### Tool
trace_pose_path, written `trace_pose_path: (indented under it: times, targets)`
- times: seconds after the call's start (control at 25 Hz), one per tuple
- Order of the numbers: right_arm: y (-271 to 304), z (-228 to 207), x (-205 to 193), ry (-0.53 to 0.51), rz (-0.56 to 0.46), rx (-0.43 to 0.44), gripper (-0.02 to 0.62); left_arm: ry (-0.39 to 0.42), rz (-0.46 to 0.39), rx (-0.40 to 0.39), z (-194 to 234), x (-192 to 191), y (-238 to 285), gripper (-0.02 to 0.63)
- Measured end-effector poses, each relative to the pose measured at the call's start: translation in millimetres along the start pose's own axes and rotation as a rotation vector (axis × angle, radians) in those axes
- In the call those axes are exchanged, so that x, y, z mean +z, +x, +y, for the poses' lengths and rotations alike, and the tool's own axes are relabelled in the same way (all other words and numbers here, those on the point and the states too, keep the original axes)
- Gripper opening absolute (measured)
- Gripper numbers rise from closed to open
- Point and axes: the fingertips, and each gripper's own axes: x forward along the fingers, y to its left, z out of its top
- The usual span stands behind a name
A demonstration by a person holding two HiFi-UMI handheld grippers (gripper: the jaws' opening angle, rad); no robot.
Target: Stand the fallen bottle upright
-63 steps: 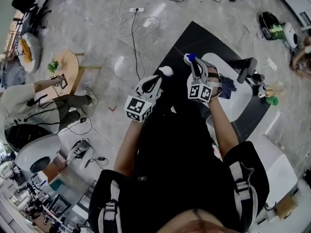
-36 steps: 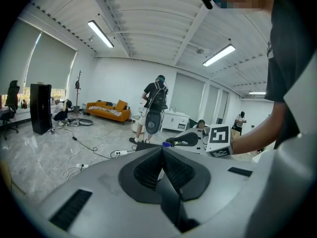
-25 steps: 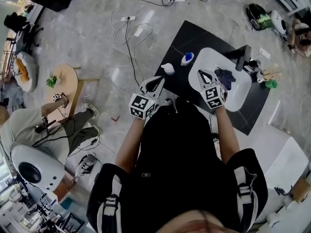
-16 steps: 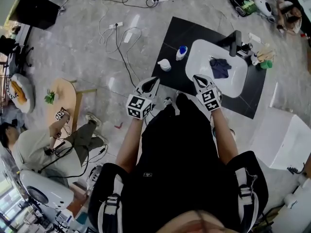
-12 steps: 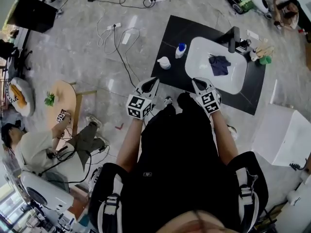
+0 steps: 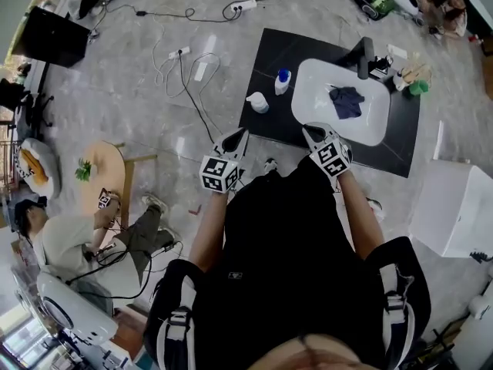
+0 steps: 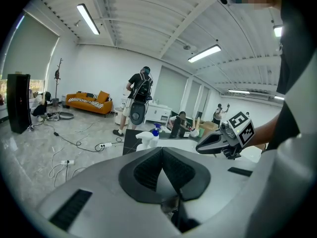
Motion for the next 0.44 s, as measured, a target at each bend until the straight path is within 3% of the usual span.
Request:
trace_pose_path:
  times: [0.44]
  targets:
    - [-4.5, 6.6, -29.6, 0.006, 0.042, 0.015, 0.06, 0.023, 0.016, -0.061, -14.3, -3.2, 19.6, 0.015]
